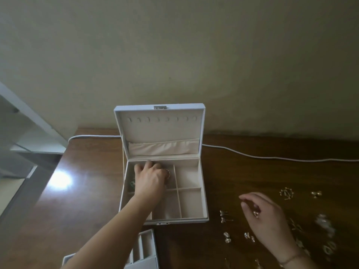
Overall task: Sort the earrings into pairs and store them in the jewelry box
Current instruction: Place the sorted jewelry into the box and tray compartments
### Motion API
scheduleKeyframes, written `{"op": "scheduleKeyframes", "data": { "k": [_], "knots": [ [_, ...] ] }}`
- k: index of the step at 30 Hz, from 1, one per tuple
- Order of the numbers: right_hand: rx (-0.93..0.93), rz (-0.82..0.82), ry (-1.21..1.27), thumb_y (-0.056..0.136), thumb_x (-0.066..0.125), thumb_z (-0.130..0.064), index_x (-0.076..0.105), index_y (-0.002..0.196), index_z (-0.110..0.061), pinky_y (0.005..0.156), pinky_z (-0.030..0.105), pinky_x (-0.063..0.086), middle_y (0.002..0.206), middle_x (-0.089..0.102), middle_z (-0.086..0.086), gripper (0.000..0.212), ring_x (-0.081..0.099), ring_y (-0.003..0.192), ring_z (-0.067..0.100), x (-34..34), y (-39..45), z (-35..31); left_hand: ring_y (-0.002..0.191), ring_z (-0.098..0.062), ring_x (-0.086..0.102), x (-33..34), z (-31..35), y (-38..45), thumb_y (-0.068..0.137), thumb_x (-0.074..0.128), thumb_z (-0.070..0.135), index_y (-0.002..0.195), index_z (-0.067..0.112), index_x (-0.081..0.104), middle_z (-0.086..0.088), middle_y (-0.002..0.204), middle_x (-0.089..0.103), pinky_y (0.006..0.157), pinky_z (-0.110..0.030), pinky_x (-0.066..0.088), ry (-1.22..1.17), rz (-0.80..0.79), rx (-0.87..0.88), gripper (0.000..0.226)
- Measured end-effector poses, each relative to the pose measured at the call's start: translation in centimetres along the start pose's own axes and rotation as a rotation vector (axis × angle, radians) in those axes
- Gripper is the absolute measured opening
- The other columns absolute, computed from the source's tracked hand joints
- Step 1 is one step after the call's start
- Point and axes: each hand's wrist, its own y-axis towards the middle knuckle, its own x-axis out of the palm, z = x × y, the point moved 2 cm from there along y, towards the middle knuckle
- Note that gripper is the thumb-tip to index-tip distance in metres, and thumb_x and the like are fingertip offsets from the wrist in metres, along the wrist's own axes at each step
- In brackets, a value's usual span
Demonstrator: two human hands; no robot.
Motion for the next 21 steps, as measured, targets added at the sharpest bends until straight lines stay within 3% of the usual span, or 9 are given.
{"op": "scheduleKeyframes", "data": {
  "k": [3, 6, 9, 12, 15, 18, 21],
  "knots": [
    [0.034, 0.022, -0.016, 0.087, 0.066, -0.021, 0.068, 0.105, -0.028, 0.077, 0.019, 0.051, 0.105, 0.06, -0.018, 0.019, 0.054, 0.091, -0.002, -0.7, -0.5, 0.8, 0.079, -0.021, 0.056, 0.0, -0.5, 0.4, 0.053, 0.081, 0.026, 0.06, 0.031, 0.07, 0.01, 0.07, 0.064, 0.069, -0.035, 0.015, 0.012, 0.003, -0.01, 0.015],
    [0.056, 0.052, -0.004, 0.086, 0.067, -0.018, 0.07, 0.102, -0.026, 0.077, 0.027, 0.055, 0.101, 0.062, -0.015, 0.018, 0.057, 0.088, 0.002, -1.4, -0.9, 1.5, 0.079, -0.024, 0.058, 0.3, -0.7, 0.1, 0.062, 0.082, 0.03, 0.064, 0.032, 0.072, 0.009, 0.069, 0.065, 0.073, -0.037, 0.023, -0.025, 0.079, -0.012, 0.01],
    [0.098, 0.078, 0.005, 0.085, 0.068, -0.016, 0.07, 0.098, -0.026, 0.07, 0.022, 0.052, 0.096, 0.063, -0.016, 0.017, 0.057, 0.083, 0.001, -2.0, -1.4, 2.7, 0.078, -0.029, 0.059, 0.2, -0.5, -1.0, 0.066, 0.084, 0.026, 0.075, 0.03, 0.076, 0.005, 0.075, 0.066, 0.072, -0.04, 0.037, -0.117, 0.133, -0.048, 0.013],
    [0.144, 0.065, 0.021, 0.085, 0.069, -0.016, 0.067, 0.096, -0.033, 0.065, 0.018, 0.049, 0.093, 0.062, -0.018, 0.02, 0.057, 0.082, 0.0, -2.7, -2.3, 4.0, 0.08, -0.032, 0.057, -0.6, 1.1, -2.6, 0.071, 0.081, 0.021, 0.086, 0.024, 0.076, 0.001, 0.081, 0.064, 0.069, -0.039, 0.039, -0.295, 0.262, -0.073, 0.016],
    [0.246, 0.04, -0.01, 0.088, 0.065, -0.018, 0.064, 0.102, -0.034, 0.061, 0.012, 0.044, 0.098, 0.062, -0.018, 0.021, 0.058, 0.078, -0.001, -3.2, -3.1, 5.4, 0.086, -0.026, 0.054, -1.6, 4.4, -3.7, 0.082, 0.06, 0.029, 0.091, 0.025, 0.073, 0.005, 0.089, 0.062, 0.072, -0.038, 0.042, -0.428, 0.332, 0.063, 0.017],
    [0.354, 0.125, -0.034, 0.09, 0.061, -0.013, 0.066, 0.107, -0.025, 0.051, 0.011, 0.045, 0.1, 0.064, -0.013, 0.022, 0.06, 0.066, -0.001, -4.1, -2.8, 7.1, 0.091, -0.022, 0.052, -2.9, 8.5, -4.4, 0.085, 0.056, 0.03, 0.094, 0.025, 0.073, 0.007, 0.094, 0.062, 0.076, -0.04, 0.045, -0.525, 0.325, 0.15, 0.02],
    [0.417, 0.191, -0.003, 0.091, 0.059, -0.01, 0.065, 0.109, -0.023, 0.063, 0.024, 0.058, 0.104, 0.067, -0.008, 0.023, 0.065, 0.073, 0.006, -4.8, -1.7, 8.6, 0.092, -0.017, 0.053, -4.1, 14.1, -5.2, 0.087, 0.054, 0.03, 0.096, 0.026, 0.07, 0.009, 0.096, 0.061, 0.078, -0.035, 0.045, -0.561, 0.257, 0.369, 0.018]
  ]
}}
